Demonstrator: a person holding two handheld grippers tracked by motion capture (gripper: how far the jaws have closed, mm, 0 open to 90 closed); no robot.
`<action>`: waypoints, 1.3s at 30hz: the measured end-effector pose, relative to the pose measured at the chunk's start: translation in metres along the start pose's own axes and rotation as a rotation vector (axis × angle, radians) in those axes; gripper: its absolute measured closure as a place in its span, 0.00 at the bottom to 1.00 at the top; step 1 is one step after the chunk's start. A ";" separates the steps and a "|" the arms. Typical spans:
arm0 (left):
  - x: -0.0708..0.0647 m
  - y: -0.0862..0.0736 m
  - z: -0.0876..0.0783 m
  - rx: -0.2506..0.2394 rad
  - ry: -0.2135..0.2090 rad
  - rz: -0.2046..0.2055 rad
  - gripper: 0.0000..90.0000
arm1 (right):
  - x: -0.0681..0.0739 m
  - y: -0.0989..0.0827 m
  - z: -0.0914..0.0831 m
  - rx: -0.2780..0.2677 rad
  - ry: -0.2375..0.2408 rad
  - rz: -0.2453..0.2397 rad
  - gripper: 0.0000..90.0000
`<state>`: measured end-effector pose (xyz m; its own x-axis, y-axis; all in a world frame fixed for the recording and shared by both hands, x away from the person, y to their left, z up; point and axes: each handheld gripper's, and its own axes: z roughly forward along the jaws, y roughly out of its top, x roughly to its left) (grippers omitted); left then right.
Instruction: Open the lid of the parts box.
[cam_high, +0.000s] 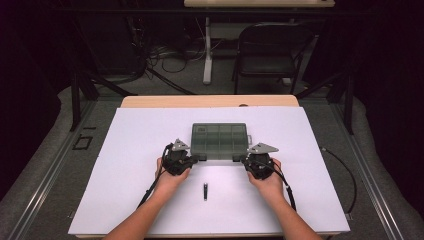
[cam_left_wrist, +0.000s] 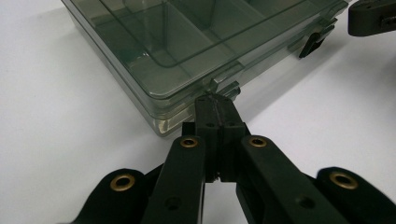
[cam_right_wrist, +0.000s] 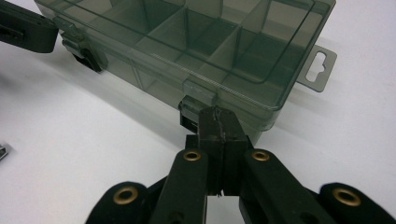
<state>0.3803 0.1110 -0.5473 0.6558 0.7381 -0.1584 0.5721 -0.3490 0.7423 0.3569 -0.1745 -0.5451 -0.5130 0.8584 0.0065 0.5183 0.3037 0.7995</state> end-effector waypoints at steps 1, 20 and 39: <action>0.000 0.000 0.000 0.000 0.000 0.000 1.00 | 0.000 0.000 0.000 0.000 0.000 0.000 1.00; 0.000 0.000 0.002 0.001 0.010 0.001 1.00 | 0.002 -0.002 0.007 0.001 -0.003 -0.014 1.00; 0.000 0.005 -0.006 -0.049 0.013 -0.003 1.00 | -0.001 0.002 -0.001 -0.054 -0.012 0.020 1.00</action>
<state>0.3799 0.1128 -0.5396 0.6478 0.7464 -0.1524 0.5485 -0.3182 0.7732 0.3583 -0.1751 -0.5428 -0.4944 0.8691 0.0154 0.4905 0.2643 0.8304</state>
